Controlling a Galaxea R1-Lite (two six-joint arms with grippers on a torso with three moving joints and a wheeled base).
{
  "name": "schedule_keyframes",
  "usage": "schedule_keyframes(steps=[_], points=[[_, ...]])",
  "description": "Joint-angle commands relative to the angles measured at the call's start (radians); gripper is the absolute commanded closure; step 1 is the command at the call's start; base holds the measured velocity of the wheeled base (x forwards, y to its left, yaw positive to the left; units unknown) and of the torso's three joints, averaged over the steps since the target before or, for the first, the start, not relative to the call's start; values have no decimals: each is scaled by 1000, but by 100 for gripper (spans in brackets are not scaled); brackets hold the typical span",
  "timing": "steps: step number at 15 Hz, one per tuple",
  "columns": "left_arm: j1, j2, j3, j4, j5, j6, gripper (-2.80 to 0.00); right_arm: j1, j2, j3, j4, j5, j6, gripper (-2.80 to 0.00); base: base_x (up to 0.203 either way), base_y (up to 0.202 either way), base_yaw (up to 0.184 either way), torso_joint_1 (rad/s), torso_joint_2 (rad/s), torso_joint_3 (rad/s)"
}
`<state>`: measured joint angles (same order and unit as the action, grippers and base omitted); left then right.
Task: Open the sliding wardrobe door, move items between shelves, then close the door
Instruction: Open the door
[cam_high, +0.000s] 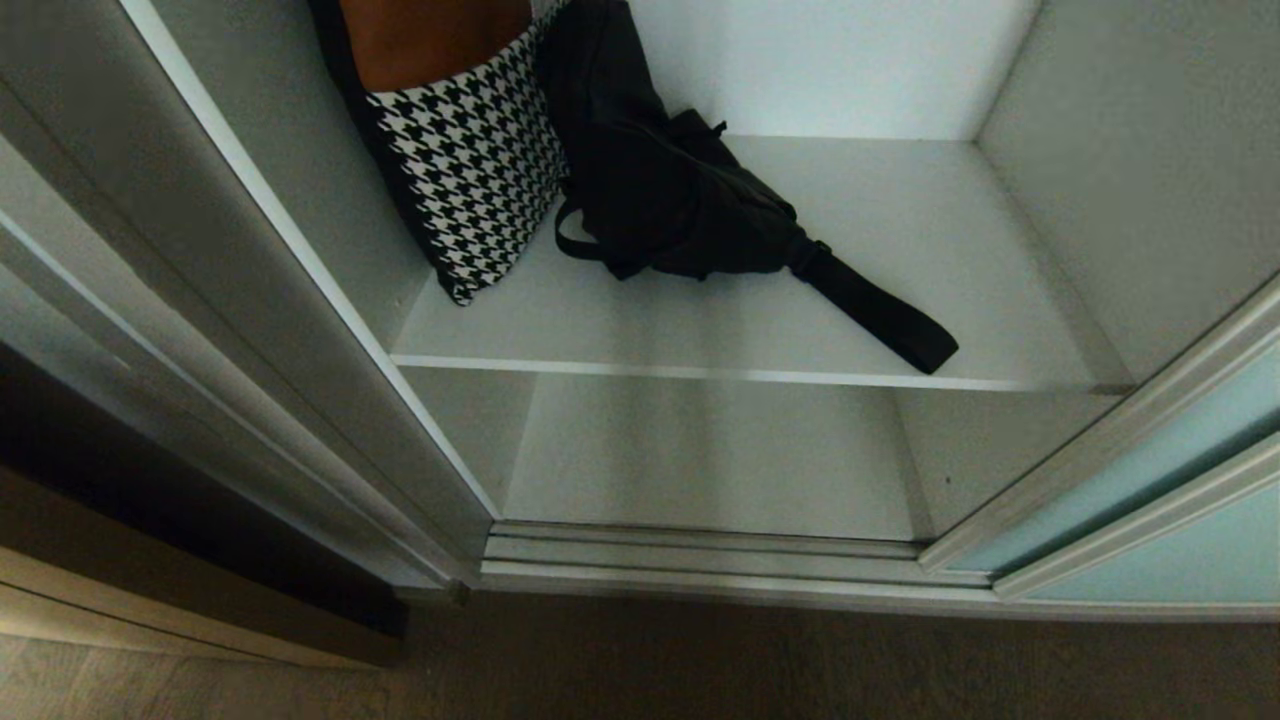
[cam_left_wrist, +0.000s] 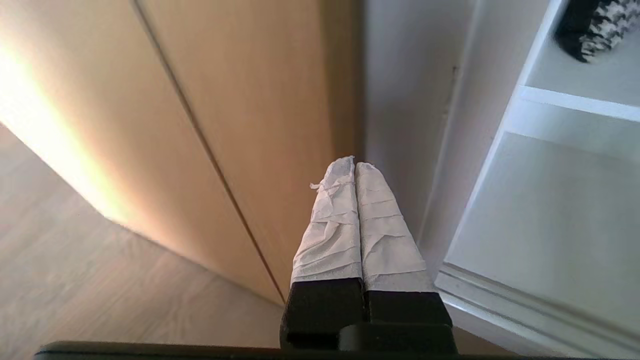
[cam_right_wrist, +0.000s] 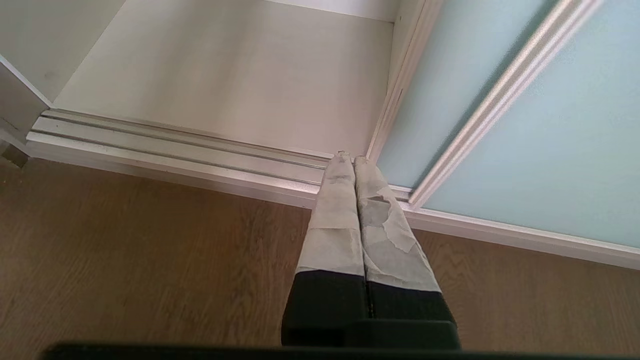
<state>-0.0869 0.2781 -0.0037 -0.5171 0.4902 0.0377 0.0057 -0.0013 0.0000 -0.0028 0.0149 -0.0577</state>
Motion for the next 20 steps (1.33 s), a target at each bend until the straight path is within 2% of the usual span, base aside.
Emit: schedule_keyframes(steps=[1, 2, 3, 4, 5, 6, 7, 8, 10, 11, 12, 13, 14, 17, 19, 20], points=[[46, -12, -15, 2, 57, 50, 0, 0, -2, 0, 0, 0, -2, 0, 0, 0, 0, 0, 0, 0], [78, -39, -17, 13, 51, 84, 0, 0, -2, 0, 0, 0, -1, 0, 0, 0, 0, 0, 0, 0], [81, -80, -6, 27, 8, 107, 0, 0, -2, 1, 0, 0, -1, 0, 0, 0, 0, 0, 0, 0], [82, -131, -1, 69, -66, 120, 0, 0, -2, 0, 0, 0, -2, 0, 0, 0, 0, 0, 0, 0], [83, -194, 1, 139, -210, 128, 0, 0, -2, 0, 0, 0, -1, 0, 0, 0, 0, 0, 0, 0], [84, -241, 2, 210, -400, 132, 0, 0, -2, 0, 0, 0, -2, 0, 0, 0, 0, 0, 0, 0], [85, -258, 3, 284, -544, 127, 0, 0, -2, 0, 0, 0, -1, 0, 0, 0, 0, 0, 0, 0], [85, -269, 0, 383, -625, 106, 0, 0, -2, 0, 0, 0, -1, 0, 0, 0, 0, 0, 0, 0], [85, -274, -47, 571, -663, 71, 0, 0, -2, 0, 0, 0, -1, 0, 0, 0, 0, 0, 0, 0], [85, -275, -63, 615, -656, 19, 0, 0, -1, 0, 0, 0, -2, 0, 0, 0, 0, 0, 0, 0], [85, -274, -65, 617, -639, -54, 0, 0, -2, 0, 0, 0, -1, 0, 0, 0, 0, 0, 0, 0], [85, -274, -66, 620, -629, -101, 0, 0, -2, 0, 0, 0, -1, 0, 0, 0, 0, 0, 0, 0], [85, -275, -63, 616, -625, -83, 0, 0, -2, 2, 0, 0, -1, 0, 0, 0, 0, 0, 0, 0], [85, -275, -44, 549, -621, 181, 0, 0, -2, 0, 0, 0, -1, 0, 0, 0, 0, 0, 0, 0], [85, -276, -55, 637, -575, 192, 0, 0, -2, 0, 0, 0, -1, 0, 0, 0, 0, 0, 0, 0], [85, -276, -53, 650, -557, 164, 0, 0, -2, 0, 0, 0, -2, 0, 0, 0, 0, 0, 0, 0]])
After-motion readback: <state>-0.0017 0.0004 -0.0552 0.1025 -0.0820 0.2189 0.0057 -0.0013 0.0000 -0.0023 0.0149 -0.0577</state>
